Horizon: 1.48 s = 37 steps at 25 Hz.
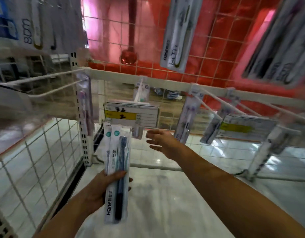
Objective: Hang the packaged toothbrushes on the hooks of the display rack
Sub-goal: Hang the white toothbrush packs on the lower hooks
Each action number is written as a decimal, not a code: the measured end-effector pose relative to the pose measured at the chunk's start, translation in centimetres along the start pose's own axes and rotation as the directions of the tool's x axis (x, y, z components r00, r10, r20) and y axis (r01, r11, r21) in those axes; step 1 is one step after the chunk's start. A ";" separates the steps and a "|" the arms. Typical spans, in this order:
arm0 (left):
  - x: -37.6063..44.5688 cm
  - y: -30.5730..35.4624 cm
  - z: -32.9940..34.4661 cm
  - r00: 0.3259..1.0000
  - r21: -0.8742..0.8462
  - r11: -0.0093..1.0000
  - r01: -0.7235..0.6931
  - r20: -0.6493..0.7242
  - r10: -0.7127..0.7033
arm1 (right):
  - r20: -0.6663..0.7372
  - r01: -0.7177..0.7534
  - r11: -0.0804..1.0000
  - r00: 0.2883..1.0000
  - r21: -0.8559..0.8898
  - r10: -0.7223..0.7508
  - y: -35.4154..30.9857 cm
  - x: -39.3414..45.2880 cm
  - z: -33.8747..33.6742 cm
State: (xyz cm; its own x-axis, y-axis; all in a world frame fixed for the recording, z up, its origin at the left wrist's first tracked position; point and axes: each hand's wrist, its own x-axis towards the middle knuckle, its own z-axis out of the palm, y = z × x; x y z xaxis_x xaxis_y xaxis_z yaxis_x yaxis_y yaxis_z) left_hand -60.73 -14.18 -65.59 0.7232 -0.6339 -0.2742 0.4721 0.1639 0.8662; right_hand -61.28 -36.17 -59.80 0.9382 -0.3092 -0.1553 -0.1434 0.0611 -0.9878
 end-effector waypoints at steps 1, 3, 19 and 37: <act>0.1 -0.5 1.1 1.000 0.005 1.000 0.016 0.007 -0.016 | -0.028 -0.004 1.000 1.000 0.010 0.004 0.3 -0.8 -2.0; 0.2 -1.8 3.2 0.999 0.026 0.999 0.032 0.010 -0.033 | -0.104 -0.005 0.999 0.995 0.041 0.009 0.8 -2.3 -5.7; 3.0 -8.2 14.4 0.980 0.267 0.964 0.007 0.192 -0.060 | -0.475 0.096 0.993 0.879 0.073 -0.050 3.0 -5.1 -24.3; 5.3 -8.8 18.3 0.967 0.219 0.975 0.047 0.236 -0.100 | -0.278 0.183 0.982 0.942 -0.042 -0.187 2.3 -1.4 -24.8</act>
State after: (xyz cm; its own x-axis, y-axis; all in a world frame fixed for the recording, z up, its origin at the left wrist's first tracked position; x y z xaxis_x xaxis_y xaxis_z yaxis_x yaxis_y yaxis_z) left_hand -70.30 -32.79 -67.01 0.5330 -0.8074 -0.2529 0.3840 -0.0356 0.9227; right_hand -70.71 -59.14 -62.22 0.8232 -0.5667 0.0350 0.0175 -0.0363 -0.9992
